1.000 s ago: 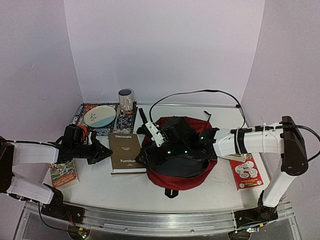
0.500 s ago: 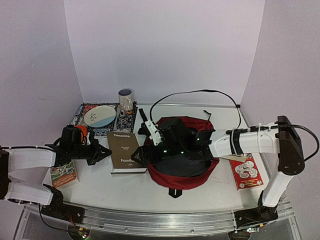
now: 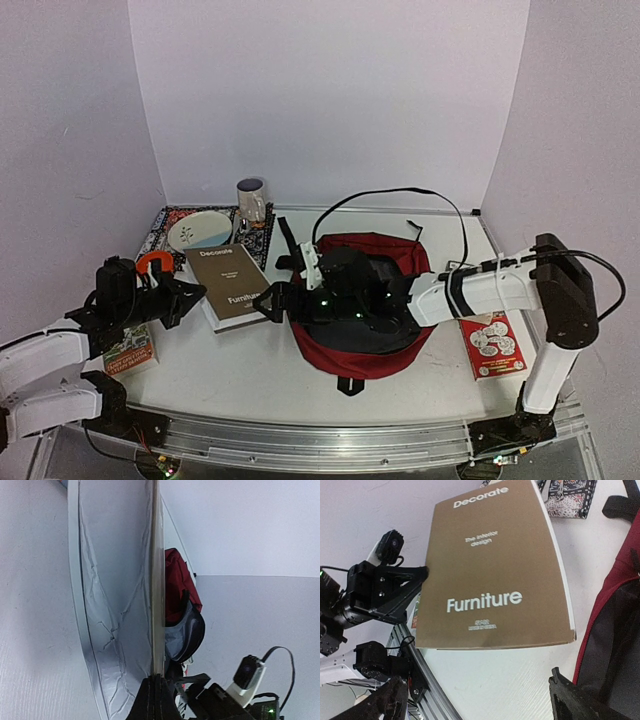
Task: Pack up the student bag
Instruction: Pass from the left arm to the right
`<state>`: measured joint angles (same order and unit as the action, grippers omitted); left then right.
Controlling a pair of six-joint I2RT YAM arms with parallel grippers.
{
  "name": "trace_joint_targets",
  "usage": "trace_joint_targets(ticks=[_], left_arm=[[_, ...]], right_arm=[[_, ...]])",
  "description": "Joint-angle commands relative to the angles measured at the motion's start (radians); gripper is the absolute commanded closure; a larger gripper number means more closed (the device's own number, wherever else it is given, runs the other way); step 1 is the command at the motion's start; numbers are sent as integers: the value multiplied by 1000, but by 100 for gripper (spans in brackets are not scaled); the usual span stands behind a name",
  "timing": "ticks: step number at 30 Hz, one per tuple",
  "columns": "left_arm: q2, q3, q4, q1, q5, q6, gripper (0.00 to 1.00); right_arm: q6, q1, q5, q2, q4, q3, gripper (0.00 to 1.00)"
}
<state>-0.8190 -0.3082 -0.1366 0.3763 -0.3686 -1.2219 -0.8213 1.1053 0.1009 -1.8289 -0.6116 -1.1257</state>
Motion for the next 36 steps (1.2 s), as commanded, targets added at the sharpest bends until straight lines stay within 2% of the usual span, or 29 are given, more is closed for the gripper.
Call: trace_joint_targets(ticks=[1, 13, 18, 31, 36], left_arm=[[88, 29, -130, 1, 39, -108, 100], [166, 30, -231, 3, 9, -185, 100], [174, 24, -262, 4, -10, -198, 100], [162, 36, -343, 27, -28, -233, 100], [158, 44, -369, 41, -29, -245, 100]], right_arm=[[-139, 6, 2, -20, -151, 33, 2], [-246, 3, 1, -81, -295, -16, 2], [-272, -4, 13, -99, -423, -17, 2], [-311, -34, 59, -168, -581, -94, 2], [-340, -45, 39, -198, -657, -101, 8]])
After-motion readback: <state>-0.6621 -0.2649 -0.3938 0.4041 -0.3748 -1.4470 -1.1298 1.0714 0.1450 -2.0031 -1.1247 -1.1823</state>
